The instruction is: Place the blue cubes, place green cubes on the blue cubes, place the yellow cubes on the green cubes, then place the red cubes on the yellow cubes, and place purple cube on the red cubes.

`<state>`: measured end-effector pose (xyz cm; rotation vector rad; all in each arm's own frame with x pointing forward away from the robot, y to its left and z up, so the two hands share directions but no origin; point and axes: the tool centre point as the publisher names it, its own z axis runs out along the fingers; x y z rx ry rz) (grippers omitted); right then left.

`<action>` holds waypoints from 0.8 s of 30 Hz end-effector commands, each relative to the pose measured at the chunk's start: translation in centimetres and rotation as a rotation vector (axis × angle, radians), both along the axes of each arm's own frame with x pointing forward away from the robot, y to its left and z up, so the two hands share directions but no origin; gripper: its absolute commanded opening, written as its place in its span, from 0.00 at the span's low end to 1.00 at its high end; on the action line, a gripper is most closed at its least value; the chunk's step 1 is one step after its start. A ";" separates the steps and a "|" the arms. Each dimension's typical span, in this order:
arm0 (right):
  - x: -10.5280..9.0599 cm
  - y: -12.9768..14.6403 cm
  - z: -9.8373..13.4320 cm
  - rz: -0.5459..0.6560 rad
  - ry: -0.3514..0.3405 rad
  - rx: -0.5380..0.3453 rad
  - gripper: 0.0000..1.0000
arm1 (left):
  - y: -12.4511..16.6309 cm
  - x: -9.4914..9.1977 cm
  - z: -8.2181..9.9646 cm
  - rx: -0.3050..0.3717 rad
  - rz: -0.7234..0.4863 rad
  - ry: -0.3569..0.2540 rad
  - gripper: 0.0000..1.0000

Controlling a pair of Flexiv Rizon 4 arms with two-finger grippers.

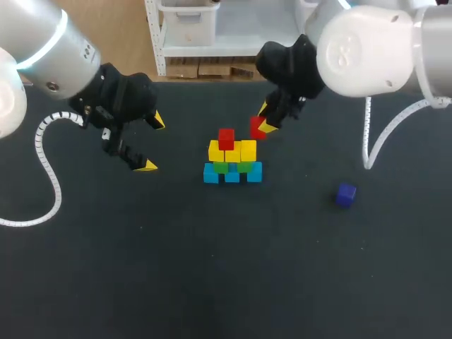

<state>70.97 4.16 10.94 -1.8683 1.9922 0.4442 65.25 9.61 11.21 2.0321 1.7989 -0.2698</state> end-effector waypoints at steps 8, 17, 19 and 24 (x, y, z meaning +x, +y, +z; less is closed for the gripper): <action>0.0 1.6 -0.3 0.014 0.024 -0.005 0.00 | 0.1 0.0 -0.1 -0.004 -0.004 -0.001 1.00; -0.4 2.0 -0.9 0.024 0.033 -0.013 0.00 | 0.1 0.0 -0.1 -0.004 -0.004 -0.001 1.00; -0.5 2.1 -1.0 0.025 0.035 -0.013 0.00 | 0.1 0.0 -0.1 -0.004 -0.004 -0.001 1.00; -0.7 2.4 -1.1 0.030 0.040 -0.014 0.00 | 0.1 0.0 -0.1 -0.004 -0.004 -0.001 1.00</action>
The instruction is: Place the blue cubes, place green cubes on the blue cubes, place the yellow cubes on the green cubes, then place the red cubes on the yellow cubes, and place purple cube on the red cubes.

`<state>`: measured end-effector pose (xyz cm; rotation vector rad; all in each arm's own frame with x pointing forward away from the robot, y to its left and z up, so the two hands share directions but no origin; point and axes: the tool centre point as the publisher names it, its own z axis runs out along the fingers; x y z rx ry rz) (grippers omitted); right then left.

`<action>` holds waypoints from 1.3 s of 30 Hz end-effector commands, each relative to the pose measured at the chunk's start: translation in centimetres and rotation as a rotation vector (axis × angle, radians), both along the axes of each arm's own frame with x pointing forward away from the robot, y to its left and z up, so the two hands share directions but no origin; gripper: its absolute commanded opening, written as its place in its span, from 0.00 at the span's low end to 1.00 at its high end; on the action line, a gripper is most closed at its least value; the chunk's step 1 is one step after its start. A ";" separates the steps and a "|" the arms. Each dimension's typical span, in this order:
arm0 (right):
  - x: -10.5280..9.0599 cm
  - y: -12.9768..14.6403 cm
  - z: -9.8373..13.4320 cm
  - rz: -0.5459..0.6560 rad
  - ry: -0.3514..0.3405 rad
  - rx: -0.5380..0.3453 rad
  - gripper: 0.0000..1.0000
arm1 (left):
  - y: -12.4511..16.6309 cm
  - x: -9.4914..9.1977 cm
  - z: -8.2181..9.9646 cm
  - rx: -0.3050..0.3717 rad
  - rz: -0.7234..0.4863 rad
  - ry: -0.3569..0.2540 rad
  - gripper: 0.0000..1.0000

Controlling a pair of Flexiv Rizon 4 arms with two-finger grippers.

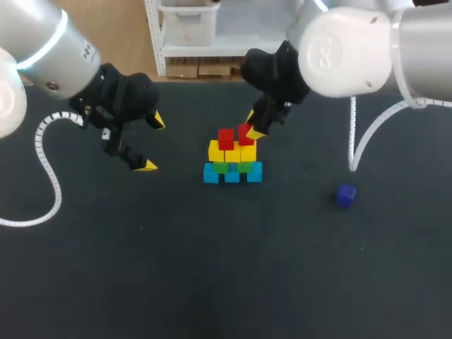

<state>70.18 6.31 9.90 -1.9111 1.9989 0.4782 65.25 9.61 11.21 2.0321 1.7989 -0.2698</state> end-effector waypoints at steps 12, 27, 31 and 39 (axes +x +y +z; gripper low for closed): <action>0.1 0.5 -0.4 0.008 0.004 -0.008 0.00 | 0.1 0.0 -0.1 -0.004 -0.004 -0.001 1.00; 0.2 0.7 -0.6 0.011 0.003 -0.009 0.00 | 0.1 0.0 -0.1 -0.004 -0.004 -0.001 1.00; 0.1 0.8 -0.7 0.013 0.003 -0.009 0.00 | 0.1 0.0 -0.1 -0.004 -0.004 -0.001 1.00; 0.2 0.8 -0.8 0.012 0.007 -0.013 0.00 | 0.1 0.0 -0.1 -0.004 -0.004 -0.001 1.00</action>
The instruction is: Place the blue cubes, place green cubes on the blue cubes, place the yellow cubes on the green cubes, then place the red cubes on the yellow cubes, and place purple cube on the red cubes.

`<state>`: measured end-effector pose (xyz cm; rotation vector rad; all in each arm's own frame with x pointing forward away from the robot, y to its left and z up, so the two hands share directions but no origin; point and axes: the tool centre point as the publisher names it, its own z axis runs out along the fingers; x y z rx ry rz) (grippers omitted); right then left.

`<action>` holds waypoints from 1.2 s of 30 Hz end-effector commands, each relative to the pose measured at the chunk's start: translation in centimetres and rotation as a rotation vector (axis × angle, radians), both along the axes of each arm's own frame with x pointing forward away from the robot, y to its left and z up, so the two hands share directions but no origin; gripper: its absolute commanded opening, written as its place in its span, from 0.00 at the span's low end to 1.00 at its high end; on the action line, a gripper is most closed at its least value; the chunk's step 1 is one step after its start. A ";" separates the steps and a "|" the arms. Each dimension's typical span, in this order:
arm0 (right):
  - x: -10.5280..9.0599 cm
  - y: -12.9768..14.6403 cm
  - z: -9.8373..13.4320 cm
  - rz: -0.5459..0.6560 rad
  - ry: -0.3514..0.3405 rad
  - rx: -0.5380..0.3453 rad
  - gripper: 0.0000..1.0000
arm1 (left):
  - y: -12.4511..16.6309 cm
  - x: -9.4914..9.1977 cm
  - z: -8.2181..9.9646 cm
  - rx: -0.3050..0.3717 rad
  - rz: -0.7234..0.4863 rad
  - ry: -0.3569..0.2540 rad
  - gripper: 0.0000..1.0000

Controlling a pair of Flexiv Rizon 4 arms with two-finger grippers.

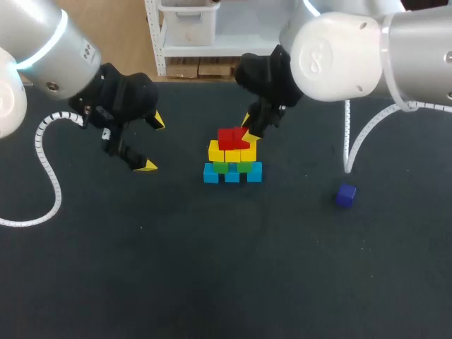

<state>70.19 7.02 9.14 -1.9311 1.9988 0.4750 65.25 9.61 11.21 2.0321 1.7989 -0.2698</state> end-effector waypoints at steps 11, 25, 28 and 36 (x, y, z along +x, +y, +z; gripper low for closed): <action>0.2 0.1 -0.2 0.004 0.006 -0.003 0.14 | 0.1 0.0 -0.1 -0.004 -0.004 -0.001 1.00; 0.3 -0.1 -0.3 0.003 0.008 -0.002 0.31 | 0.1 0.0 -0.1 -0.004 -0.004 -0.001 1.00; 0.3 -0.1 -0.3 0.004 0.007 -0.002 0.32 | 0.1 0.0 -0.1 -0.004 -0.004 -0.001 1.00; 0.3 0.0 -0.3 0.004 0.008 0.003 0.38 | 0.1 0.0 -0.1 -0.004 -0.004 -0.001 1.00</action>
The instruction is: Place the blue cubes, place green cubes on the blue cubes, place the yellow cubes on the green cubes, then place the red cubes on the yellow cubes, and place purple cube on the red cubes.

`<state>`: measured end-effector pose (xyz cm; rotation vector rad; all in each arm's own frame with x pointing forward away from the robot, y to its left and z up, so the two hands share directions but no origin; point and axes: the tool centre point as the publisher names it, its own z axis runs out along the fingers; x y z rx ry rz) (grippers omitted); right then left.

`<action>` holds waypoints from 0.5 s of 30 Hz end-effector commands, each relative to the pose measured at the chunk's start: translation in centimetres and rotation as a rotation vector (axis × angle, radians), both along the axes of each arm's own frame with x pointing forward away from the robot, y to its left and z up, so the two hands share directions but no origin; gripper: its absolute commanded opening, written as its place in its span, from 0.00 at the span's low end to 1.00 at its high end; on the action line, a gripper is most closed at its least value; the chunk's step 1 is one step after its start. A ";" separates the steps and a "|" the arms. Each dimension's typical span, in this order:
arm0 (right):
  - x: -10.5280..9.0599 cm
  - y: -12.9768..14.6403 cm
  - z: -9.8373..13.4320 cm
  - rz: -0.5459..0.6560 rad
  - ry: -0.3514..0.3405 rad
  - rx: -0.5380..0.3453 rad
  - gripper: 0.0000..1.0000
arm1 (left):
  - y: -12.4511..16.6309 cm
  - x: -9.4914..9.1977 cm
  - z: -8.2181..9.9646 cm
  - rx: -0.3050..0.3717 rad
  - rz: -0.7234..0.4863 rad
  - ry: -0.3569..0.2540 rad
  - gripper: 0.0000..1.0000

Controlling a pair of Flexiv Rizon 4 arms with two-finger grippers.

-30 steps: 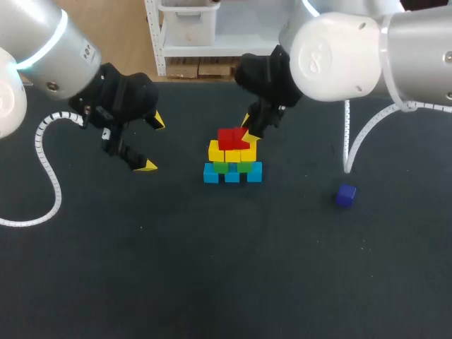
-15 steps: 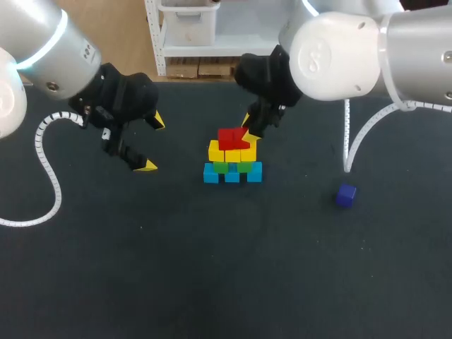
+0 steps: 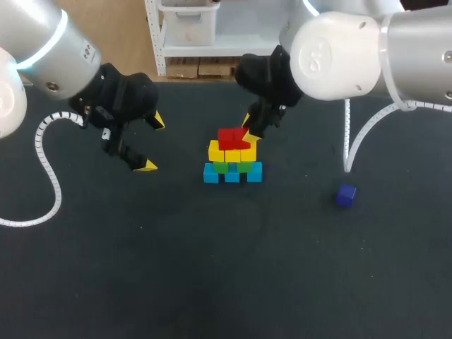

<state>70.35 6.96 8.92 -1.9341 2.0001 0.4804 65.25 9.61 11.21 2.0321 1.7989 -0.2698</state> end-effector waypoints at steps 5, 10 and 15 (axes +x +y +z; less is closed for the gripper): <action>0.1 0.2 -0.1 0.004 0.004 0.005 0.41 | 0.1 0.0 -0.1 -0.004 -0.004 -0.001 1.00; 0.1 0.3 -0.1 0.006 0.002 0.008 0.47 | 0.1 0.0 -0.1 -0.004 -0.004 -0.001 1.00; 0.1 -0.2 0.6 -0.003 -0.006 0.011 1.00 | 0.1 0.0 -0.1 -0.004 -0.004 -0.001 1.00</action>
